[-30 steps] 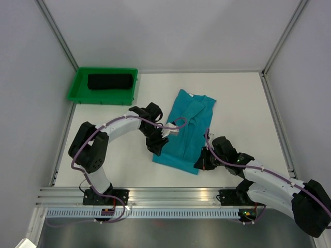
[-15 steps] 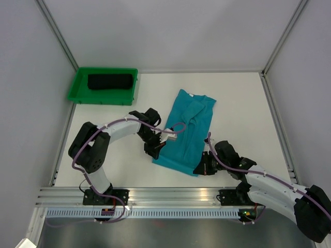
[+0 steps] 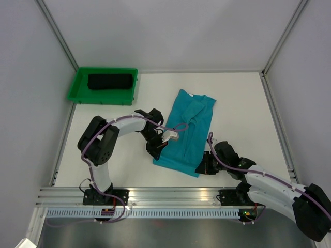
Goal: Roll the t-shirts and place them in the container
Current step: Roll the tshirt
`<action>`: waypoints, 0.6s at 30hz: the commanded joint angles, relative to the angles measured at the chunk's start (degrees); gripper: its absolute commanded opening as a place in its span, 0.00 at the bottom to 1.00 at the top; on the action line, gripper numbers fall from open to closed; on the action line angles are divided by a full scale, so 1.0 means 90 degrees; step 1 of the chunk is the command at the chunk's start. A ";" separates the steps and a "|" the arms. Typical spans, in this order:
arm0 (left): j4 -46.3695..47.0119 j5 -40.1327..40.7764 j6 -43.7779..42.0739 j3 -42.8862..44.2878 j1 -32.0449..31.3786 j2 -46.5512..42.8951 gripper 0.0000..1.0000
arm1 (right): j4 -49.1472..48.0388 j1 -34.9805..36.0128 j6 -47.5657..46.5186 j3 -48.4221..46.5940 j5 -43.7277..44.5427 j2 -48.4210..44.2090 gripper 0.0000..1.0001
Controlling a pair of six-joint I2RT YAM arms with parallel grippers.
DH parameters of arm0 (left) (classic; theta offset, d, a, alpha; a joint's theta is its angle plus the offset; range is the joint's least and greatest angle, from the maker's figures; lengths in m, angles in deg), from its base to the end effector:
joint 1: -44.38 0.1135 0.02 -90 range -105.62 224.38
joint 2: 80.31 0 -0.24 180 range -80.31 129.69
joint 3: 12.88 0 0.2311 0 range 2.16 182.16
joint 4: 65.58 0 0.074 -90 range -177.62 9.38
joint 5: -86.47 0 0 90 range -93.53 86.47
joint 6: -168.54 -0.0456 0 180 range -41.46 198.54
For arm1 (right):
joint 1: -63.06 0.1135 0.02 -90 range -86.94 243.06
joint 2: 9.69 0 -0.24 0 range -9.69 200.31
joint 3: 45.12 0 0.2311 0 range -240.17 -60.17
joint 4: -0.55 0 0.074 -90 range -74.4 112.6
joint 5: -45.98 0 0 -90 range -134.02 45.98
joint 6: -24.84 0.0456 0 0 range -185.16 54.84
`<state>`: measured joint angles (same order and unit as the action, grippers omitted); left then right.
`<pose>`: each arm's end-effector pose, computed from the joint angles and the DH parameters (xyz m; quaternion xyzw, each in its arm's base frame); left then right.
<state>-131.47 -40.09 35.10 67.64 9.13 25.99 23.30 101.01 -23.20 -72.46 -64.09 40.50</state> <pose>0.2230 -0.1908 0.1328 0.5984 0.7371 -0.3138 0.0086 0.1174 0.1114 0.1246 -0.0339 0.9135 0.3626 0.1816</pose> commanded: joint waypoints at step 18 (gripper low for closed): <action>-0.0004 -0.0294 0.0423 0.0479 0.0098 0.0239 0.02 | 0.2015 0.1484 -0.2843 -0.3018 0.1865 0.0348 0.35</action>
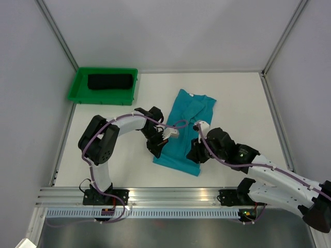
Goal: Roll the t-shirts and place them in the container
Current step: Roll the tshirt
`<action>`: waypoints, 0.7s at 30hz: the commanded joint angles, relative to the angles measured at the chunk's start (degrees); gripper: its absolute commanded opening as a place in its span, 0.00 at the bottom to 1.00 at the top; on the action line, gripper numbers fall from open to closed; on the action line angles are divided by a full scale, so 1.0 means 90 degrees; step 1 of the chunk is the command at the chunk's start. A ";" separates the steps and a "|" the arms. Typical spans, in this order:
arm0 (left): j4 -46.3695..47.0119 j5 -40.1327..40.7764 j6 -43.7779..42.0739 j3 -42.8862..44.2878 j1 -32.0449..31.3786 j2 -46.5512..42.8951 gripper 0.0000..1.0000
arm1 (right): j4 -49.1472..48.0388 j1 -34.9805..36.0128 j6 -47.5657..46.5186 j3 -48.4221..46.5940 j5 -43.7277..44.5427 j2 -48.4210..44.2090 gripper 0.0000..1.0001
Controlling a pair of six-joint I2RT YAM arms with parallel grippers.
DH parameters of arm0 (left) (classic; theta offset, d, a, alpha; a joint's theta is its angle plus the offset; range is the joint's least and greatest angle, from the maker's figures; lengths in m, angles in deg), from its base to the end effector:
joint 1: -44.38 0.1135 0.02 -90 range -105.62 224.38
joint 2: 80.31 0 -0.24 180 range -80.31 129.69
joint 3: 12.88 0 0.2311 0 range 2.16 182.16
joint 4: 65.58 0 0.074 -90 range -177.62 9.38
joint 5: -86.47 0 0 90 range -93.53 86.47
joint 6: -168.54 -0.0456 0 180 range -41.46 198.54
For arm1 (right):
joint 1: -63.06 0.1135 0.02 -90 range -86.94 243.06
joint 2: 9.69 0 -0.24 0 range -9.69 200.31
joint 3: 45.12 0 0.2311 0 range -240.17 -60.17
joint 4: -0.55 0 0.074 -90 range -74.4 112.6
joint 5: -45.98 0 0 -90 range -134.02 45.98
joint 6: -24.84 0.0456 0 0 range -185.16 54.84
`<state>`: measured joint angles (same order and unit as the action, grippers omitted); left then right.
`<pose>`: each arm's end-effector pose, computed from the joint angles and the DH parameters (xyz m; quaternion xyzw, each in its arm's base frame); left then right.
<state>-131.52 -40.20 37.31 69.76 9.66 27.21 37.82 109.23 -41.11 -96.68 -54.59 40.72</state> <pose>0.2313 -0.1934 0.1346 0.5823 0.7496 -0.3144 0.0111 0.1284 0.1458 0.2330 -0.2112 0.8632 0.3266 0.3218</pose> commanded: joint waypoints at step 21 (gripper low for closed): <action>-0.0029 -0.0291 -0.0008 0.0136 0.0186 0.0142 0.02 | 0.0296 0.3649 0.0638 -0.0747 0.5226 0.3294 0.52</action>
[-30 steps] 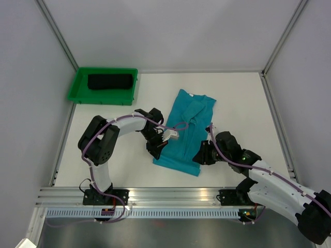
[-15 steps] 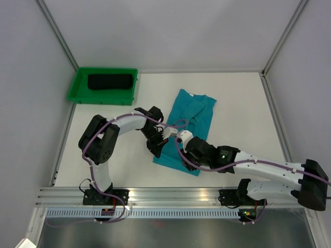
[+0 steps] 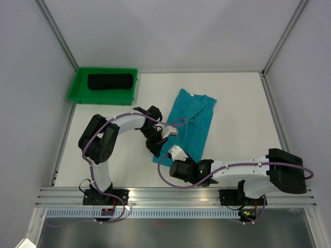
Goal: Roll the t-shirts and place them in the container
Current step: Roll the tshirt
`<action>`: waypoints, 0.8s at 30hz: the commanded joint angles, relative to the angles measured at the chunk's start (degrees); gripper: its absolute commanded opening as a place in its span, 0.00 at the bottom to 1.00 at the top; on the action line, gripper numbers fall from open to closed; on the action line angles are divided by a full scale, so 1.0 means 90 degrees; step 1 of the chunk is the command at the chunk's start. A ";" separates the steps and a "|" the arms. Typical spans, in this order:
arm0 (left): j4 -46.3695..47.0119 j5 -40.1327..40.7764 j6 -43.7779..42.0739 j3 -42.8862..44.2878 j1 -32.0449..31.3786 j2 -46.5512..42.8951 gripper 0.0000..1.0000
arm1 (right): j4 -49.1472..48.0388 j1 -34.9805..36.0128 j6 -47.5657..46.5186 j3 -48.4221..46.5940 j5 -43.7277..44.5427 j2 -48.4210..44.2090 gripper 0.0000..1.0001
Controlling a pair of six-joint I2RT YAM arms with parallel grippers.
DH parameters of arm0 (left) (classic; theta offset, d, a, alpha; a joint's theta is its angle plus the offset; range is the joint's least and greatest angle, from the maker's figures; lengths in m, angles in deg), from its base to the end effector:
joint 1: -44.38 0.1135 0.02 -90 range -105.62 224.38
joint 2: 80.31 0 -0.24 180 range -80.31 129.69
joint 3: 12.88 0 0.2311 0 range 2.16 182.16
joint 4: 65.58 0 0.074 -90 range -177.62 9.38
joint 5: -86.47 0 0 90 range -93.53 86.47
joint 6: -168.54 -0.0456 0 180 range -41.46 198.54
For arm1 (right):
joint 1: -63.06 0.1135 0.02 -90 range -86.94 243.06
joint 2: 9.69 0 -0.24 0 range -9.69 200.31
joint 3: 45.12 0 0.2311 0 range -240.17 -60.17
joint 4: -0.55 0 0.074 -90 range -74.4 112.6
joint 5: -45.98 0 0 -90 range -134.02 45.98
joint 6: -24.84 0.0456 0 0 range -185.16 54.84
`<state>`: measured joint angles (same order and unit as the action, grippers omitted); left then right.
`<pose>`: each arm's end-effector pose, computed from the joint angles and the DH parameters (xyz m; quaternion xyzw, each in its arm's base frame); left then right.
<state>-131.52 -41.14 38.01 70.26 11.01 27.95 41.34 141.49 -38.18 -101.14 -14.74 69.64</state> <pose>0.2372 -0.1896 0.1332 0.5666 0.7583 -0.3223 0.0114 0.0695 0.2282 0.1556 -0.3583 0.8741 0.0232 0.3273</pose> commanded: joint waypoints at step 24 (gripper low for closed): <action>-0.0488 -0.0187 -0.0652 0.0520 0.0162 0.0100 0.29 | -0.0173 -0.0346 0.0576 -0.0155 -0.0518 0.0893 0.19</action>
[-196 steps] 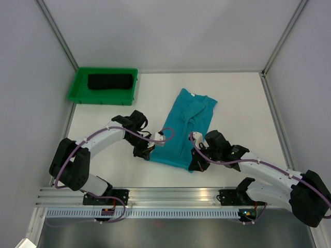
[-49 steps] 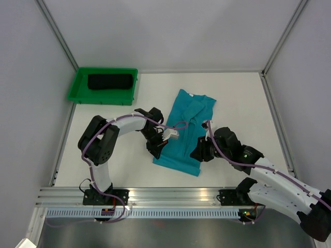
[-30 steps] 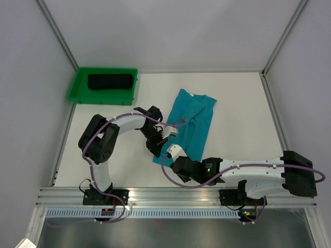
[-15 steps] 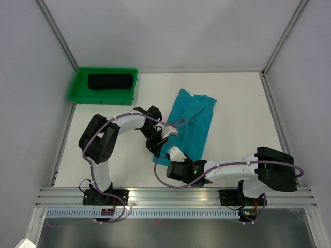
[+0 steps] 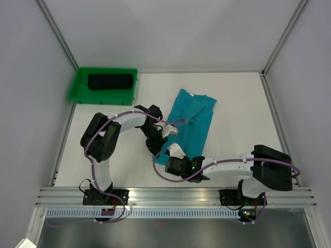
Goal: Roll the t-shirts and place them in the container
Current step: Roll the tshirt
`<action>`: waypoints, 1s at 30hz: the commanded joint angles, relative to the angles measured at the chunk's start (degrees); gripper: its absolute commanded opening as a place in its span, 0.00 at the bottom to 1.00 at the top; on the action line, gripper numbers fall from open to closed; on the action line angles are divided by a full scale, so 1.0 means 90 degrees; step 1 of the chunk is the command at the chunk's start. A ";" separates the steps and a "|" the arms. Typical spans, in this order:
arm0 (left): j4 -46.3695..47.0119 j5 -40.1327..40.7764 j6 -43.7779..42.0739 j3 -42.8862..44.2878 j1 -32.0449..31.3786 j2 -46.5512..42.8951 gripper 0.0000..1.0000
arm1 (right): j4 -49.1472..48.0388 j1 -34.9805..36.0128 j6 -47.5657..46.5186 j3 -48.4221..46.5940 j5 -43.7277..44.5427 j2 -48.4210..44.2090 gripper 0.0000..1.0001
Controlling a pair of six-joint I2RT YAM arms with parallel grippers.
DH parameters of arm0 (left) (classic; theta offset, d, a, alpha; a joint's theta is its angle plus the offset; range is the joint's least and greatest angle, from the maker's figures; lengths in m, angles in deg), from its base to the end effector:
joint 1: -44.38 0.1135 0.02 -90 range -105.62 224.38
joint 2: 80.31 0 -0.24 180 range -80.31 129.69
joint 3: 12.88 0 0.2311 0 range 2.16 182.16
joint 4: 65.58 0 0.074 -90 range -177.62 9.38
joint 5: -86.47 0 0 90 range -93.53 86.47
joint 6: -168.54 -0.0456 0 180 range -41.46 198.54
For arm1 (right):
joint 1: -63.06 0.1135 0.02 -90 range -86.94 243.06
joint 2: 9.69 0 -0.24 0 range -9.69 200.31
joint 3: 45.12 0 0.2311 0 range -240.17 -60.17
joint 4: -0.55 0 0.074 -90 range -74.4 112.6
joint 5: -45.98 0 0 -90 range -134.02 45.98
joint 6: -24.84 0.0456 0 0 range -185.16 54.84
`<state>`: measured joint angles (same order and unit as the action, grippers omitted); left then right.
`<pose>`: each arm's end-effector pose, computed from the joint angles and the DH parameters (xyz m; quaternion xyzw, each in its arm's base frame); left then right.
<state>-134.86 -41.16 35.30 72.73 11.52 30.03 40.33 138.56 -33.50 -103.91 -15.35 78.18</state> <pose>0.2416 -0.1892 0.1320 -0.5742 -0.7519 0.3240 0.0038 0.0848 0.2406 0.1347 -0.3134 0.9005 -0.0015 0.3014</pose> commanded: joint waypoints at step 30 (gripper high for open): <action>0.3320 0.1376 -0.2480 -0.3416 -0.0986 -0.4751 0.61 | -0.2210 -0.1866 -0.1262 0.1394 -0.4961 -0.1591 0.04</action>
<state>-115.06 -34.12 16.70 45.06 5.22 -11.19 24.57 122.78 -42.55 -91.52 -53.03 63.32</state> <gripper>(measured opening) 0.600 0.098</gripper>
